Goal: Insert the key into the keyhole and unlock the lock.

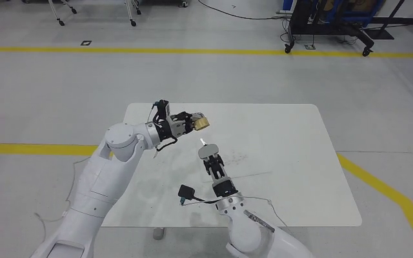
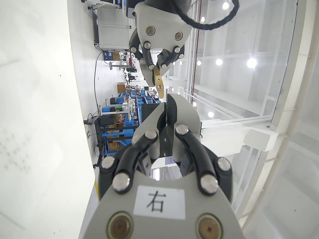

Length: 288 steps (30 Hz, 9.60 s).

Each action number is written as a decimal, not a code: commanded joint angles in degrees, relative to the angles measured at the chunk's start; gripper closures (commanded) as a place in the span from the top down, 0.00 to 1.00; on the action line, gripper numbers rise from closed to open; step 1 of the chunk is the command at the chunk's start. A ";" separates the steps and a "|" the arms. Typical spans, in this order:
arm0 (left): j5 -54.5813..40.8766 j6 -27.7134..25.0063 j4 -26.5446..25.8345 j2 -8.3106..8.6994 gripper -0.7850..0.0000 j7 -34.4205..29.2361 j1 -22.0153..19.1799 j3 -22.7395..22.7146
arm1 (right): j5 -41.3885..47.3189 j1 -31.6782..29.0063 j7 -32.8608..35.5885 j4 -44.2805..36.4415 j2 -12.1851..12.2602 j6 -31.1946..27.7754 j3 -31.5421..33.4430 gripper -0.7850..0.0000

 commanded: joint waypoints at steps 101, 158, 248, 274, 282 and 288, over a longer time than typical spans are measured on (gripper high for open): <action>20.52 -3.53 -13.11 1.61 0.00 -0.27 3.87 1.52 | 0.00 5.10 13.80 4.34 -2.89 -7.76 -5.01 0.00; 12.95 -11.28 -11.39 1.83 0.00 -0.68 5.20 -3.83 | 48.14 -9.09 -25.60 -10.61 0.15 -18.14 23.39 0.00; 18.35 -13.03 -15.90 2.41 0.00 -0.64 7.43 -2.20 | 46.32 -9.98 -34.88 -8.93 0.82 -9.04 23.94 0.02; 18.37 -19.92 -14.46 2.27 0.00 2.54 8.01 -3.15 | 93.16 -7.17 -49.20 0.98 0.40 -25.80 32.91 0.00; 17.80 -17.49 -13.44 2.20 0.00 3.88 8.13 -3.50 | 87.85 -7.47 -45.99 -1.21 0.66 -23.12 33.18 1.00; 22.69 -9.89 -11.19 1.95 0.00 1.76 4.20 -0.53 | 80.47 -14.46 -43.46 -8.82 1.50 -15.94 38.12 1.00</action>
